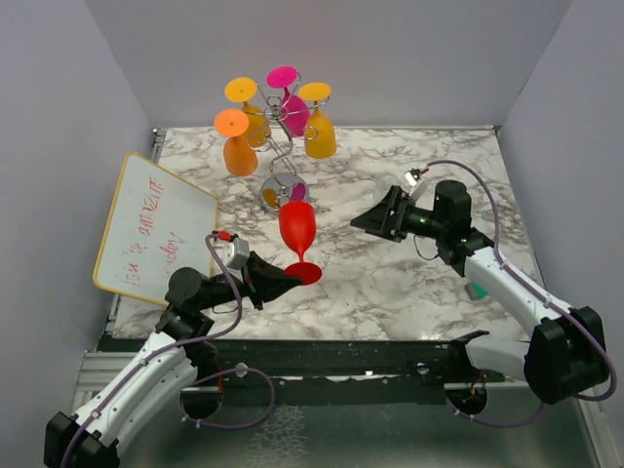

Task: Take the wine glass off the wine glass rack
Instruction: Place the wine glass at the center of the board.

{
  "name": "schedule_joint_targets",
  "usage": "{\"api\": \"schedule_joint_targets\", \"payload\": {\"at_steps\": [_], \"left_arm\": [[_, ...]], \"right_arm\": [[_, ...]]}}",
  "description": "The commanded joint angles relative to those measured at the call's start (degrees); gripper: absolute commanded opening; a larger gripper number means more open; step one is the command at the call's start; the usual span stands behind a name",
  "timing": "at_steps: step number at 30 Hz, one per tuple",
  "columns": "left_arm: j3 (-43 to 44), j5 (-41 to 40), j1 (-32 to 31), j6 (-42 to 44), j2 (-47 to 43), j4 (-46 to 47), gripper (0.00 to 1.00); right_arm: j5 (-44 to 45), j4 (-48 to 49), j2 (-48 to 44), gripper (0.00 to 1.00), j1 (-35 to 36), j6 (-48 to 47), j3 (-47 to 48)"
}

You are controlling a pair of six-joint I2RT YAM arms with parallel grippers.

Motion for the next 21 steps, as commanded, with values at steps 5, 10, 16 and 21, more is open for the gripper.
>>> {"api": "schedule_joint_targets", "payload": {"at_steps": [5,10,16,21], "left_arm": [[3.64,16.90,-0.21,10.91,6.69,8.62,0.00],[6.47,26.11,-0.61,16.52,10.42,8.73,0.00],[6.97,31.80,-0.88,20.62,7.68,8.74,0.00],[5.48,32.81,-1.43,21.30,4.63,8.74,0.00]], "right_arm": [[-23.03,17.06,0.64,1.00,-0.09,3.05,4.95],[-30.92,23.09,4.41,0.99,-0.09,5.58,8.48],[-31.46,7.54,6.74,0.97,0.03,-4.33,14.80],[-36.57,12.43,8.92,0.86,0.70,-0.09,15.55]]}}
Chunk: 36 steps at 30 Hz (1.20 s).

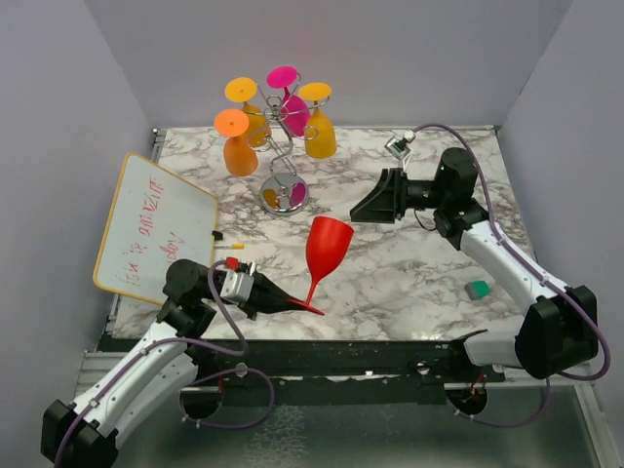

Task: Take the wine glass off the wine glass rack
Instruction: Place the wine glass at the center of the board.

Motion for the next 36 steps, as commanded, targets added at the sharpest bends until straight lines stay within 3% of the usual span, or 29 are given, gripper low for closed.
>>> {"api": "schedule_joint_targets", "payload": {"at_steps": [1,7,13,15,18,20,24,30,33,36], "left_arm": [[-0.41,5.03,-0.53,3.18,-2.36,2.16,0.00],[-0.09,4.97,-0.90,2.73,-0.88,2.16,0.00],[-0.60,4.89,-1.00,1.78,0.65,2.16,0.00],[-0.82,4.70,-1.02,1.66,0.42,2.16,0.00],[-1.03,4.20,-1.02,1.57,-0.78,2.16,0.00],[-1.61,3.59,-1.05,1.67,-1.88,2.16,0.00],[-2.36,4.07,-1.10,0.51,-1.89,2.16,0.00],[-2.04,4.13,-1.09,-0.14,0.60,2.16,0.00],[-2.14,4.54,-1.10,0.13,0.41,2.16,0.00],[-2.27,4.56,-1.10,0.48,0.09,2.16,0.00]], "right_arm": [[-7.15,1.50,1.95,0.86,1.02,1.56,1.66],[-8.69,-0.75,2.86,0.80,2.48,0.49,3.31],[-3.27,-4.53,1.11,0.78,2.48,-2.55,3.57],[0.27,-5.69,0.30,0.79,2.49,-2.65,3.39],[13.20,-11.07,-1.52,0.83,2.48,-3.49,3.72],[16.62,-8.56,-2.53,0.83,2.49,-1.29,2.51],[7.93,1.67,-1.15,0.82,2.48,7.18,1.78],[2.39,0.77,-2.93,0.79,2.48,7.52,3.65],[-2.00,-6.47,-2.90,0.79,2.85,3.59,5.62],[-1.14,-23.94,-1.62,0.77,3.89,-7.41,9.21]]}}
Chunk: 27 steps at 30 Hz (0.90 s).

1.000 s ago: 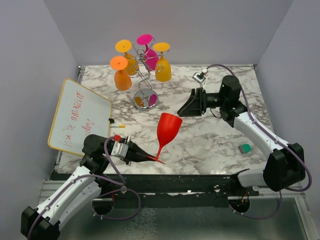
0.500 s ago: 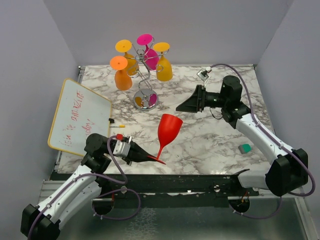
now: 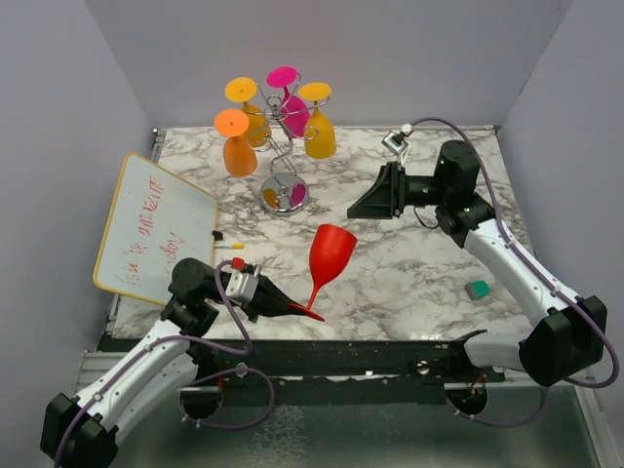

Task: Take the wine glass off the wine glass rack
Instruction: Place the wine glass at the center of the board.

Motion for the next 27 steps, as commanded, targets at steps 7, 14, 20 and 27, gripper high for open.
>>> {"api": "schedule_joint_targets", "payload": {"at_steps": [7,14,20,27], "left_arm": [[-0.61,1.86,-0.50,-0.54,1.13,1.00,0.00],[-0.98,1.90,-0.81,-0.72,1.74,1.00,0.00],[-1.12,2.09,-1.06,-0.74,2.28,1.00,0.00],[-1.14,2.74,-1.24,-1.24,3.17,1.00,0.00]], "right_arm": [[-4.34,-26.76,2.43,0.65,7.14,-18.15,5.86],[-7.04,-21.72,0.90,0.53,7.59,-15.62,3.86],[-9.06,-18.42,0.50,0.41,7.59,-13.87,2.57],[-12.32,-9.33,-0.30,0.20,7.59,-7.19,0.96]]}}
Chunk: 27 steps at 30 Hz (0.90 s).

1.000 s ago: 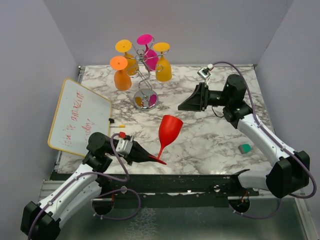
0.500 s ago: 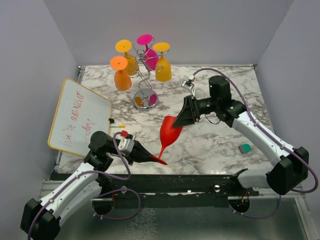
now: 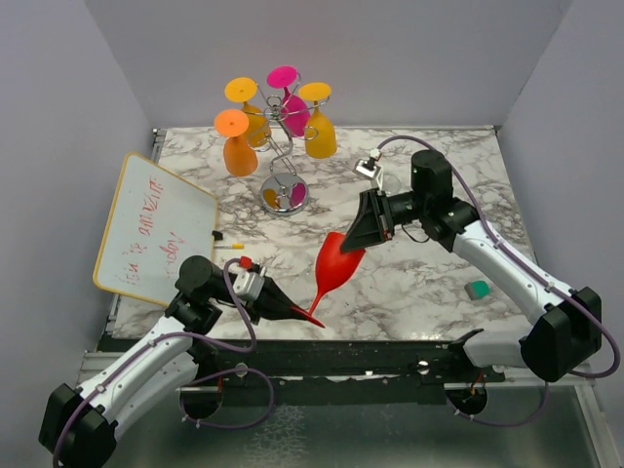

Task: Take the wine glass off the wine glass rack
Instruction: Place the wine glass at the center of the board.

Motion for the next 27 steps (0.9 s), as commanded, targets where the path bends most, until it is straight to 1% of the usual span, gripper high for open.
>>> {"api": "schedule_joint_targets", "payload": {"at_steps": [1,2,3,5,7,10,12,13,16,18,21,24,27], "left_arm": [[-0.48,1.52,-0.23,-0.50,0.33,0.93,0.00],[-0.56,1.50,-0.23,-0.57,0.29,0.93,0.00],[-0.57,1.46,-0.23,-0.63,0.17,0.93,0.00],[-0.69,0.71,-0.23,-0.76,-0.08,0.93,0.01],[-0.97,-1.34,-0.23,-2.54,-0.65,0.98,0.13],[-0.93,-1.99,-0.23,-3.97,-0.92,0.98,0.30],[-1.01,-3.29,-0.23,-4.40,-1.21,1.02,0.39],[-0.95,-3.73,-0.22,-4.52,-1.29,1.02,0.49],[-0.68,-4.92,-0.23,-5.10,-1.91,1.02,0.72],[-0.73,-6.60,-0.23,-5.31,-2.52,0.98,0.97],[-1.13,-12.32,0.36,-5.48,-3.56,0.06,0.99],[-0.92,-21.27,1.61,-7.25,-4.24,-2.66,0.99],[-0.11,-26.43,3.59,-6.86,-4.55,-6.31,0.99]], "right_arm": [[-3.98,7.89,-1.91,0.16,0.05,5.16,-0.92],[-4.14,8.30,-1.94,0.11,0.05,5.38,-0.93],[-4.13,8.31,-1.96,0.03,0.05,5.34,-0.89],[-3.81,7.43,-1.97,0.00,0.05,4.63,-0.80],[-3.12,6.58,-2.27,0.00,0.05,3.34,-0.84],[-1.86,4.67,-3.01,0.00,0.05,2.21,-1.12],[-0.74,3.86,-3.44,0.01,0.05,1.35,-1.43],[0.08,2.91,-3.72,0.00,0.05,0.52,-1.48],[3.03,-1.42,-4.06,0.01,0.05,-3.02,-1.02],[7.53,-5.49,-4.37,0.00,0.05,-6.11,-0.29],[15.62,-11.53,-4.63,0.01,0.05,-10.32,1.13],[23.95,-13.12,-5.27,0.00,-0.01,-10.97,0.90],[35.28,-15.16,-6.18,0.00,0.02,-11.69,1.20]]}}
